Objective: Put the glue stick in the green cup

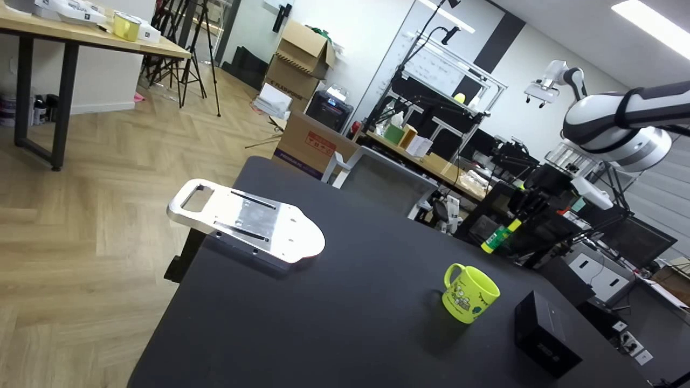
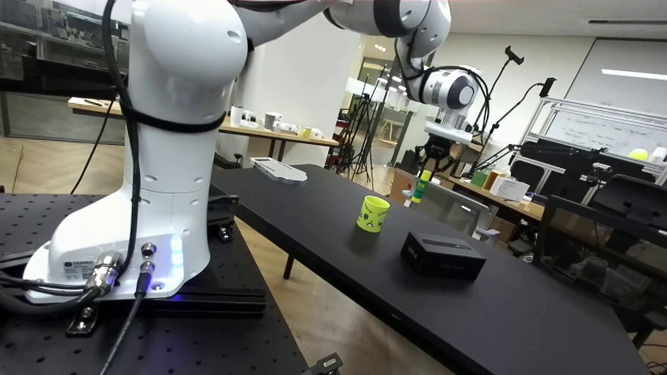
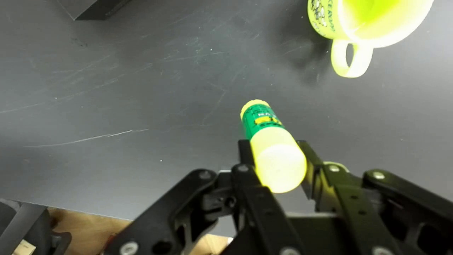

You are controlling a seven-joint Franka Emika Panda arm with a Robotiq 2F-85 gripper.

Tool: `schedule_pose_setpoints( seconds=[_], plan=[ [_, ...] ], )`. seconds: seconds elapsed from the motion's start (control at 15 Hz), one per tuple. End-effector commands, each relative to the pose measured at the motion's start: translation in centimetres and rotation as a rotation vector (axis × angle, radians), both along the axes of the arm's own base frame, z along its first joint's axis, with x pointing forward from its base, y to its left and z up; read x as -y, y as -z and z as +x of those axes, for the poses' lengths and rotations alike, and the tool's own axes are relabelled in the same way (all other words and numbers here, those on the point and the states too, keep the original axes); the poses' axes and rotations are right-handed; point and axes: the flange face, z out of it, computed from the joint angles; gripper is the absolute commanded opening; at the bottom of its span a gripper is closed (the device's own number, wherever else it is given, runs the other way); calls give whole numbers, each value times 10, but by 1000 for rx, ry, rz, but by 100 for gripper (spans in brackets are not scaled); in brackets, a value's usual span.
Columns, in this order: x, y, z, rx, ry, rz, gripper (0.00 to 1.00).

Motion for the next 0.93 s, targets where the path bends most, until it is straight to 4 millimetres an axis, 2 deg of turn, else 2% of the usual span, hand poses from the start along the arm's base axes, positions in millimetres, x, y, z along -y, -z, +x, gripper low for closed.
schedule_pose_setpoints(
  seconds=[0.0,0.27,0.6,0.87],
  plan=[
    [-22,-8,-44,-24,-9,-66,9],
    [-39,-7,-89,-70,-7,-117,9],
    [-30,-3,-144,-108,-5,-133,9],
    [-17,12,-160,-114,-19,-90,9]
  ],
)
